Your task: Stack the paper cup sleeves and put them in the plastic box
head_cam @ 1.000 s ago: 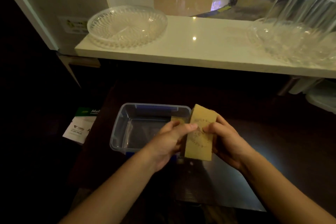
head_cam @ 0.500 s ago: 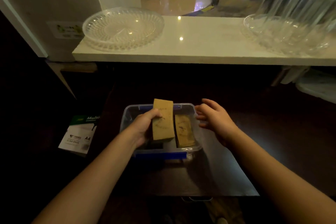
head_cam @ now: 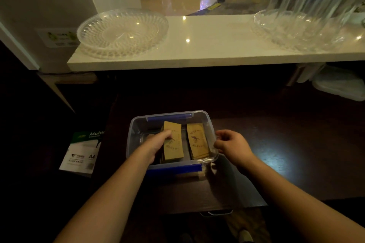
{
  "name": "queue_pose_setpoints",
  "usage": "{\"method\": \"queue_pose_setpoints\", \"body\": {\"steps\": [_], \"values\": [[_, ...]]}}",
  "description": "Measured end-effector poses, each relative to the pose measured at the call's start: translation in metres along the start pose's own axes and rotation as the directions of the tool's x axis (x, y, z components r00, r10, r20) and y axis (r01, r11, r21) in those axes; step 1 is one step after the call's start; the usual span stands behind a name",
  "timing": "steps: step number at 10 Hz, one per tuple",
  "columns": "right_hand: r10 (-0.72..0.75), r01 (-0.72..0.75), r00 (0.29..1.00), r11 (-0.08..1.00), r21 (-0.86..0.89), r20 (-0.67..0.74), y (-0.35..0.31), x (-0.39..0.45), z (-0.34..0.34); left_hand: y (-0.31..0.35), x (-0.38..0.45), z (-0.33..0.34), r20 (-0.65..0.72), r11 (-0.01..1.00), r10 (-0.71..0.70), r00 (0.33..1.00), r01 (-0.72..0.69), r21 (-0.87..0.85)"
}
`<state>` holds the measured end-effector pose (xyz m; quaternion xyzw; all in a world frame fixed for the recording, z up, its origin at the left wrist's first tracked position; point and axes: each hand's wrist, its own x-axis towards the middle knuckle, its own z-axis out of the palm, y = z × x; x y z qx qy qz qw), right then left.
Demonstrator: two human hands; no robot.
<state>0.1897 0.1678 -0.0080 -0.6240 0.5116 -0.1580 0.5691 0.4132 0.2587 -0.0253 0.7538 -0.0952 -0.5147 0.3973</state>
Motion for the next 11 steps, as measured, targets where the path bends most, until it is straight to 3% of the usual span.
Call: {"method": "queue_pose_setpoints", "body": {"steps": [5, 9, 10, 11], "values": [[-0.023, 0.020, 0.996, 0.999, -0.035, -0.083, 0.001, 0.002, 0.007, 0.010, 0.003, 0.024, 0.075, 0.998, 0.055, 0.996, -0.059, 0.039], [-0.026, 0.019, 0.995, 0.997, -0.075, -0.095, -0.002, 0.007, 0.007, 0.010, 0.001, 0.023, 0.066, 0.997, 0.071, 0.995, -0.070, -0.024], [-0.021, 0.019, 1.000, 0.994, -0.107, -0.021, -0.011, 0.002, 0.001, 0.011, -0.004, 0.020, 0.041, 0.997, 0.075, 0.996, -0.074, -0.021], [-0.082, 0.077, 0.996, 0.980, -0.183, -0.019, -0.021, -0.005, -0.012, 0.013, -0.013, 0.025, -0.086, 0.988, 0.152, 0.985, -0.153, -0.006]]}}
